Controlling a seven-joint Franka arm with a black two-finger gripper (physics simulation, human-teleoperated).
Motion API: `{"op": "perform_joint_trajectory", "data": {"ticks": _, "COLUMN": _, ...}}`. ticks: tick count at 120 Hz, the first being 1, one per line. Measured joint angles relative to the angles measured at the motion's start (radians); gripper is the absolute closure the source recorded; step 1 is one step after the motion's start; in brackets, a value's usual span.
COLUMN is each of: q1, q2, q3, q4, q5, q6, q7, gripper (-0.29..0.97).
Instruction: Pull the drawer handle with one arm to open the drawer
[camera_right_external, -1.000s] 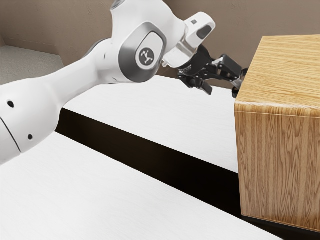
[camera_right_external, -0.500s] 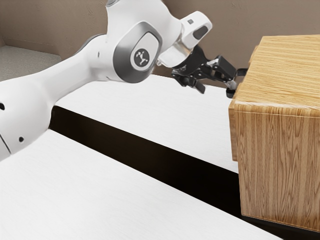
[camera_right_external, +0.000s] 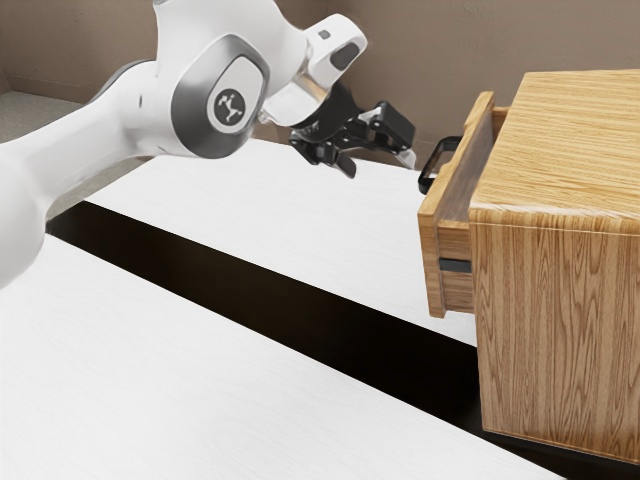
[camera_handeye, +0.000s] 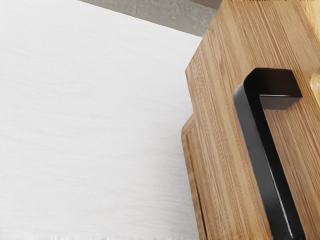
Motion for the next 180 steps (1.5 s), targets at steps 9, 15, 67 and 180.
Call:
{"op": "perform_joint_trajectory", "data": {"ticks": 9, "q1": 0.002, "q2": -0.009, "q3": 0.002, "q4": -0.001, "q5": -0.001, "q6": 0.0, "q7": -0.001, "gripper": 0.0}}
{"op": "perform_joint_trajectory", "data": {"ticks": 15, "q1": -0.001, "q2": -0.01, "q3": 0.001, "q4": 0.001, "q5": -0.003, "q6": 0.001, "q7": -0.001, "gripper": 0.0}}
{"op": "perform_joint_trajectory", "data": {"ticks": 67, "q1": -0.011, "q2": 0.02, "q3": -0.023, "q4": 0.038, "q5": -0.012, "q6": 0.023, "q7": -0.008, "gripper": 0.0}}
{"op": "perform_joint_trajectory", "data": {"ticks": 180, "q1": -0.002, "q2": -0.002, "q3": 0.031, "q4": -0.031, "q5": 0.034, "q6": 0.02, "q7": -0.02, "gripper": 0.0}}
